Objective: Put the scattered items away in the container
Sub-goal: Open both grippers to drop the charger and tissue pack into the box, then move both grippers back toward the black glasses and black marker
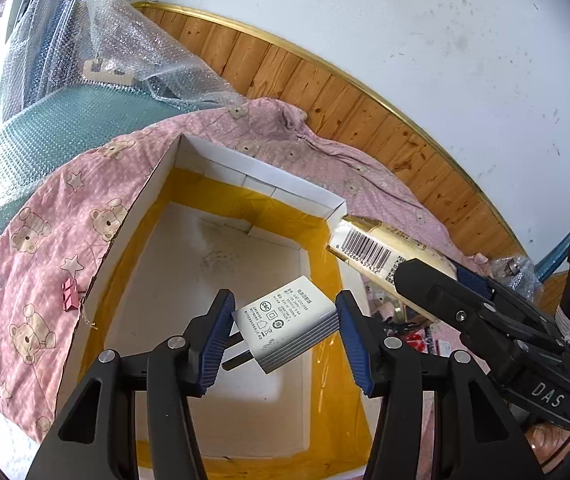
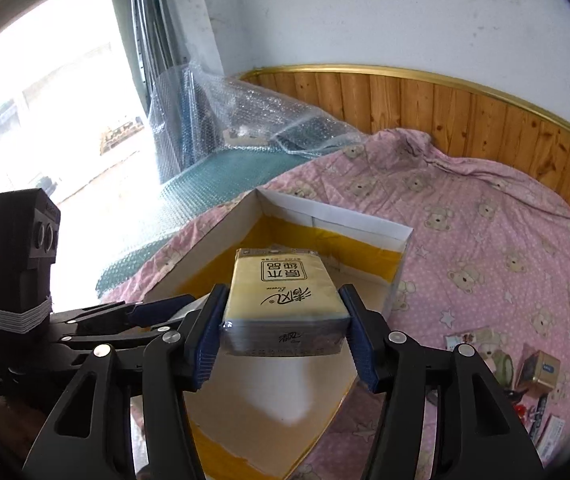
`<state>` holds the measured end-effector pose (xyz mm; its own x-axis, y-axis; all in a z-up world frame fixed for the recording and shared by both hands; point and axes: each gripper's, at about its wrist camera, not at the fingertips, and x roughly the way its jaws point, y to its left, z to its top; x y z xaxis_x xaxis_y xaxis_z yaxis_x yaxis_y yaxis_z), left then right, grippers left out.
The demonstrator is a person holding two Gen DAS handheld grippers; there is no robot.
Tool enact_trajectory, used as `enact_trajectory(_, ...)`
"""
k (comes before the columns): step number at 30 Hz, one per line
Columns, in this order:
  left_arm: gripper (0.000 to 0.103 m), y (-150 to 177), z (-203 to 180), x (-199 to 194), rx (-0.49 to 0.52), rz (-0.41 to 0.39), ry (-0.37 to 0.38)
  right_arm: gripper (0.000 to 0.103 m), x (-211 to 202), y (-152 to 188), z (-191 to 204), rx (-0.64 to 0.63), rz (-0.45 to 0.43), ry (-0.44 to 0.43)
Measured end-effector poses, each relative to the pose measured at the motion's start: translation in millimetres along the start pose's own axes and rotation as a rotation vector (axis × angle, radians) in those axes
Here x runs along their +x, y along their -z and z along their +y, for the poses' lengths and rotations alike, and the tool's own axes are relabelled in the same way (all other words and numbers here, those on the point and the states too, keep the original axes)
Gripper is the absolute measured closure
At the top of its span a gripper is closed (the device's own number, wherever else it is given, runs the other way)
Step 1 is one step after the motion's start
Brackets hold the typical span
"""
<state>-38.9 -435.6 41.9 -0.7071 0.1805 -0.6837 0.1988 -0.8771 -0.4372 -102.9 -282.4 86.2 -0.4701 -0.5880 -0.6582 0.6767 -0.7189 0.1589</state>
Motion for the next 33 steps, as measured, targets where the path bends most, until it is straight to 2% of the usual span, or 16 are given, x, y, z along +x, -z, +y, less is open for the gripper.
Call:
enact_trajectory(2,0.048,-0.1,9.3,8.8,-0.012,0.015,-0.033,0.043,6.9,3.3,-1.1,-0.002,0.020,0.017)
enact_trajectory(8,0.046,0.3,29.6,-0.7,-0.066,0.006,-0.048,0.042,-5.5,18.6,-23.7,0.095,0.016,0.009)
enact_trajectory(15,0.046,1.3,31.8,-13.0,-0.081,-0.006,-0.063,0.042,-22.6,43.0,-43.5,0.207,0.027,-0.033)
enact_trajectory(24,0.046,5.6,0.9,-15.5,-0.021,0.004,-0.041,0.042,-31.0,67.6,-40.6,0.229,0.049,-0.082)
enact_trajectory(33,0.046,31.5,-24.2,-8.2,0.057,0.109,-0.133,0.042,-42.6,74.7,-40.4,0.239,0.040,-0.111)
